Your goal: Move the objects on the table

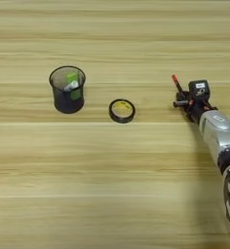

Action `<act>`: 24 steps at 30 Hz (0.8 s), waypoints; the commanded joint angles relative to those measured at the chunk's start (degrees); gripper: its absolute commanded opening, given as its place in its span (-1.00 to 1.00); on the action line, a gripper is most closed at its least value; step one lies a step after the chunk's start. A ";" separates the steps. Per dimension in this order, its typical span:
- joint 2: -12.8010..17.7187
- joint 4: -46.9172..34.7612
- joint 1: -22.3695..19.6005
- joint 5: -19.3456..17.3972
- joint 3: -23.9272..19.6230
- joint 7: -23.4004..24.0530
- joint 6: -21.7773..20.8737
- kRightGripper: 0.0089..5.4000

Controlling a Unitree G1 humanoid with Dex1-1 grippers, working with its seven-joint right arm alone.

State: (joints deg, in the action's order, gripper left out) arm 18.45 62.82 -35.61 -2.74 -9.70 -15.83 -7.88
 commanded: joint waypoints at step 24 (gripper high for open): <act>-7.93 -34.25 10.05 -1.32 7.01 -4.80 15.39 -0.76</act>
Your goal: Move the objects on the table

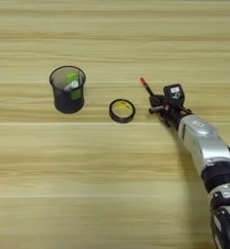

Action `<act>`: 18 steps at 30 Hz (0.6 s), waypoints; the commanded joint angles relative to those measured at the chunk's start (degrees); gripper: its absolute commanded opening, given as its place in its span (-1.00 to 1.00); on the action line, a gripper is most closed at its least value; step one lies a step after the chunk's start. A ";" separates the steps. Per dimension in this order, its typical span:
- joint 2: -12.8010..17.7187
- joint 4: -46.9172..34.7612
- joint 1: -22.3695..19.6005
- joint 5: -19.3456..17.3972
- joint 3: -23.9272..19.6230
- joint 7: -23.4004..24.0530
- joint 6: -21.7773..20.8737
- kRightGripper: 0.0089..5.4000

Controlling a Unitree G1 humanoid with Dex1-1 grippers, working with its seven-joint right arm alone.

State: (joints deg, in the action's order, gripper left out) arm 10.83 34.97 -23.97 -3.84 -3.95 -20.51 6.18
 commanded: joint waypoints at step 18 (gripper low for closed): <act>-1.37 -8.64 -0.26 0.29 3.11 0.34 3.82 -0.76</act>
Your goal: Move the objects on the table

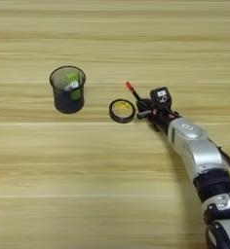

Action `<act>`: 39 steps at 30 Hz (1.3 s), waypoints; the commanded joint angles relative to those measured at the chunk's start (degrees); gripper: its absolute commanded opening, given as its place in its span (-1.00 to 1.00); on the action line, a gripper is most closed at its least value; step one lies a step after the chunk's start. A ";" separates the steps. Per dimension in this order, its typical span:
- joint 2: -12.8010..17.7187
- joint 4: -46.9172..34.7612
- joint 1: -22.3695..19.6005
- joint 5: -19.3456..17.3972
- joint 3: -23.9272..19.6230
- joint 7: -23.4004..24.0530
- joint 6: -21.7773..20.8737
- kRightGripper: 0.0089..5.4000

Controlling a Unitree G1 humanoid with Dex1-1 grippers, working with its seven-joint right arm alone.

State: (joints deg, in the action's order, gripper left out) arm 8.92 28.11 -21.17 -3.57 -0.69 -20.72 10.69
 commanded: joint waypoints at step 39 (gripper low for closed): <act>0.45 -23.20 4.58 -0.52 2.67 -1.79 -2.40 0.77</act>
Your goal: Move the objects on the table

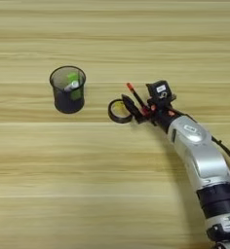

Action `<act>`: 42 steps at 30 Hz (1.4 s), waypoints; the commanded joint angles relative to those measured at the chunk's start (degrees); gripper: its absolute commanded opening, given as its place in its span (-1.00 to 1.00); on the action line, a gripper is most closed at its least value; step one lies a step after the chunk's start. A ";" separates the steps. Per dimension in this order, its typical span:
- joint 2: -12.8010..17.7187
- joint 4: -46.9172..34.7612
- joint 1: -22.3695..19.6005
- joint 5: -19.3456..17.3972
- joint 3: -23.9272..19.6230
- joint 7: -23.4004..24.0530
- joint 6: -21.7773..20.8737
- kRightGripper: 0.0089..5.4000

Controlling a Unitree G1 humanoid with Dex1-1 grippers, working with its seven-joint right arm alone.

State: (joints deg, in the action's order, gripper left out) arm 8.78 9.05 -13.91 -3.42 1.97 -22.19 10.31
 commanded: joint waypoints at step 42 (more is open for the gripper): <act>-0.51 -14.35 -7.75 2.41 13.66 -11.27 -5.03 0.99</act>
State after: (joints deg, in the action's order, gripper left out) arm 8.84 -4.16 -16.64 -1.20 15.98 -34.24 7.70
